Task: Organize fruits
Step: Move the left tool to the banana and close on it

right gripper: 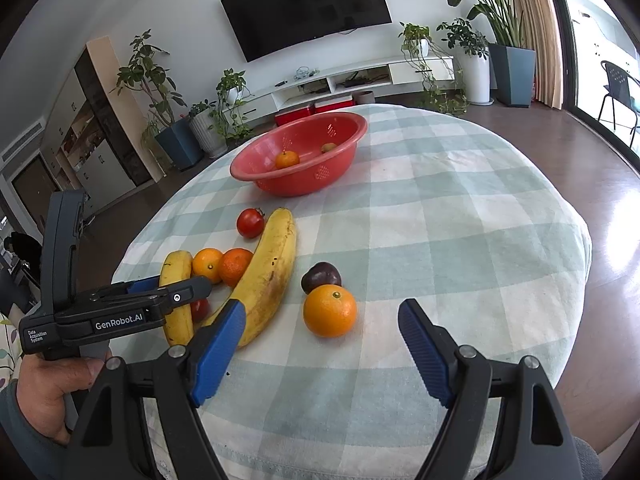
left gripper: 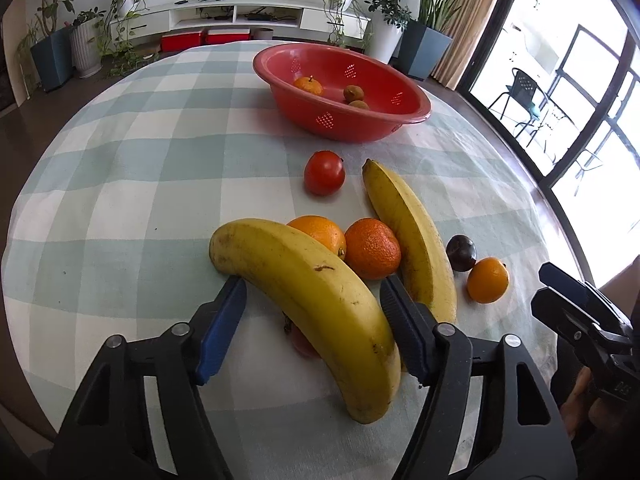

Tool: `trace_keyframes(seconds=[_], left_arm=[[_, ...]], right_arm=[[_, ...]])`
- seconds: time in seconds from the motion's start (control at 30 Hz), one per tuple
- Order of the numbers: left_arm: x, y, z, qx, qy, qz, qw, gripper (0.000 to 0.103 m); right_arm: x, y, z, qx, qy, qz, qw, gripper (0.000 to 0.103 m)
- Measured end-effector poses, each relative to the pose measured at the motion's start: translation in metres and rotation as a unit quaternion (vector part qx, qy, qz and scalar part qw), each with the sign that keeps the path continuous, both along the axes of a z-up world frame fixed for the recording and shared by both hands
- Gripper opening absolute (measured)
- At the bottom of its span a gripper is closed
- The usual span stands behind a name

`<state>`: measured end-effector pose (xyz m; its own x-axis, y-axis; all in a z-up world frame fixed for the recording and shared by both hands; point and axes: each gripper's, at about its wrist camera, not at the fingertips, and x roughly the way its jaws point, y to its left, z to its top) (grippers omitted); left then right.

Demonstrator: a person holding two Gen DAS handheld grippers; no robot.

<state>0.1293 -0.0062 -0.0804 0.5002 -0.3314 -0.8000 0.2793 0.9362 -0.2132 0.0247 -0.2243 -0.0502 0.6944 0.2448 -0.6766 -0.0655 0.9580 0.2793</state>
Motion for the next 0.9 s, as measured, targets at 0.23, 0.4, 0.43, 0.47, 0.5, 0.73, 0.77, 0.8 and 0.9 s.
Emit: trace_keyframes(seconds=[0.23,0.4,0.43,0.47,0.5,0.73,0.77,0.8,0.9], left_arm=[[-0.006,0.011,0.007,0.004,-0.005,-0.009,0.9999,0.046],[0.003,0.017,0.001,0.025,0.015,0.000,0.9996,0.049],[0.004,0.016,-0.001,0.023,0.019,-0.009,0.9995,0.049],[0.005,0.016,-0.003,0.018,0.021,-0.012,0.9995,0.049],[0.005,0.017,-0.004,0.012,0.022,-0.013,0.9996,0.049],[0.004,0.020,-0.006,-0.007,0.017,-0.025,0.9995,0.038],[0.004,0.021,-0.005,-0.009,0.016,-0.025,0.9995,0.035],[0.003,0.022,-0.004,-0.012,0.014,-0.025,0.9995,0.033],[0.003,0.026,-0.003,-0.018,0.012,-0.028,0.9994,0.031]], right_arm=[[-0.001,0.001,0.000,-0.001,0.000,-0.001,1.000,0.081],[-0.001,0.003,0.000,-0.006,-0.001,0.002,1.000,0.081],[-0.001,0.003,0.000,-0.006,-0.001,0.003,1.000,0.081],[-0.001,0.003,0.000,-0.007,0.000,0.003,1.000,0.081],[-0.001,0.003,0.000,-0.006,0.001,0.002,1.000,0.081],[-0.002,0.003,-0.001,-0.007,0.001,0.002,1.000,0.080],[-0.002,0.003,-0.001,-0.007,0.001,0.002,1.000,0.080],[-0.002,0.003,-0.001,-0.006,0.000,0.003,1.000,0.079],[-0.002,0.003,-0.002,-0.004,0.002,0.001,1.000,0.078]])
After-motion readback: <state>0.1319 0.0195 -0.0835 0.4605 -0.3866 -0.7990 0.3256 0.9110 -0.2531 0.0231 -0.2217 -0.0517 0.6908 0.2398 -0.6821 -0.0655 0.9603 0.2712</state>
